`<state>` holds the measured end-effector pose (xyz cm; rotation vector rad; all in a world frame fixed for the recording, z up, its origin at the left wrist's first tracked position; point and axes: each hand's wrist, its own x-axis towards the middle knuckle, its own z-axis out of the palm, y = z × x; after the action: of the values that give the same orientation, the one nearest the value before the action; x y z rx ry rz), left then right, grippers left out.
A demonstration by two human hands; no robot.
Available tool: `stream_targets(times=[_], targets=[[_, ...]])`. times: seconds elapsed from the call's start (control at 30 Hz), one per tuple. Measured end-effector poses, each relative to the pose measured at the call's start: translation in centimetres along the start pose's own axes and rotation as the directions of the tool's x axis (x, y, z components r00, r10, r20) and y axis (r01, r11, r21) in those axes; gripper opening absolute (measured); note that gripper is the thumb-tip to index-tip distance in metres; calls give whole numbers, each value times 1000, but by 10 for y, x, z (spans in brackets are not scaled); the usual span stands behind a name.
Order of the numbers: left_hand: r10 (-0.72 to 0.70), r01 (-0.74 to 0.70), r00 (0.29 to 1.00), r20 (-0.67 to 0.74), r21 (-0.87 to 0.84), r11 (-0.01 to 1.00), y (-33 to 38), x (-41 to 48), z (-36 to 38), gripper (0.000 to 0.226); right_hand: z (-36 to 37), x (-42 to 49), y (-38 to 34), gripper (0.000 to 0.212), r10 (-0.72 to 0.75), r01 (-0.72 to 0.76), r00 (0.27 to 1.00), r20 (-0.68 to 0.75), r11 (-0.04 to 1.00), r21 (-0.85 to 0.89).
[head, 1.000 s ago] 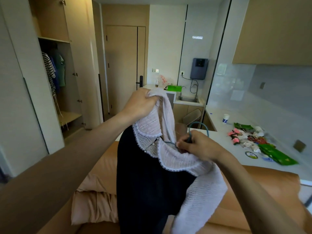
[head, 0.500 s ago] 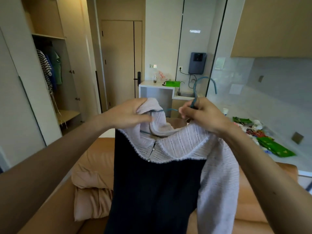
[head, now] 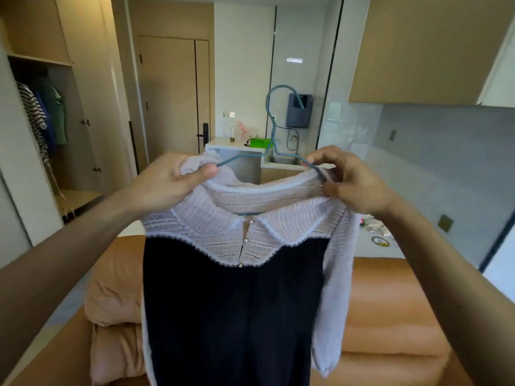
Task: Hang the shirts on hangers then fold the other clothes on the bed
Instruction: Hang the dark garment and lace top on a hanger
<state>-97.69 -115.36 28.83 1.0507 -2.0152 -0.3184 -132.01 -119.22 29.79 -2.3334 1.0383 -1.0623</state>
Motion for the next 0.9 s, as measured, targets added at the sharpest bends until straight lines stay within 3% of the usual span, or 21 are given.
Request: stream_targets(times=[0.07,0.17,0.23,0.3,0.37,0.4,0.47,0.53,0.57,0.63,0.73,0.8,0.9], targets=[[44,-41,997,-63,47,998,5,1,-5,65,-7,-9,4,56,-30,35,996,-89,998,59],[91,-77,985,-147,99,992,15,2,-11,62,-20,-23,7,55,-10,19,997,-76,993,113],[95,-72,974,-207,117,991,18,1,-16,60,-22,-25,10,41,31,-30,999,-33,999,17],[42,-26,979,-200,82,996,20,-3,-16,51,-17,-21,11,22,-5,-11,993,-122,991,-137],[5,6,984,-179,60,998,27,-5,-14,42,-12,-16,11,34,-61,12,972,-227,978,-210],[19,7,981,-192,133,991,28,-6,-14,41,-11,-15,10,37,-82,17,958,-275,973,-231],[76,28,974,-216,440,898,29,-5,-17,54,-8,-16,6,37,-132,24,929,-345,954,-300],[58,149,964,-260,709,689,31,-3,-21,82,-4,-20,-1,38,-213,10,895,-393,889,-459],[27,223,954,-299,768,601,33,-3,-22,92,-1,-23,-7,38,-264,-2,875,-405,835,-550],[-42,312,938,-344,785,535,50,0,-18,95,7,-29,-21,37,-348,-16,847,-403,740,-672],[-123,355,925,-360,701,619,76,13,-11,82,23,-33,-31,34,-385,28,854,-351,706,-708],[-173,360,920,-352,582,729,82,19,-12,77,25,-32,-27,33,-318,-21,859,-400,759,-651],[-127,219,965,-230,437,872,80,15,-12,69,17,-35,-18,34,-228,-33,851,-472,876,-481]])
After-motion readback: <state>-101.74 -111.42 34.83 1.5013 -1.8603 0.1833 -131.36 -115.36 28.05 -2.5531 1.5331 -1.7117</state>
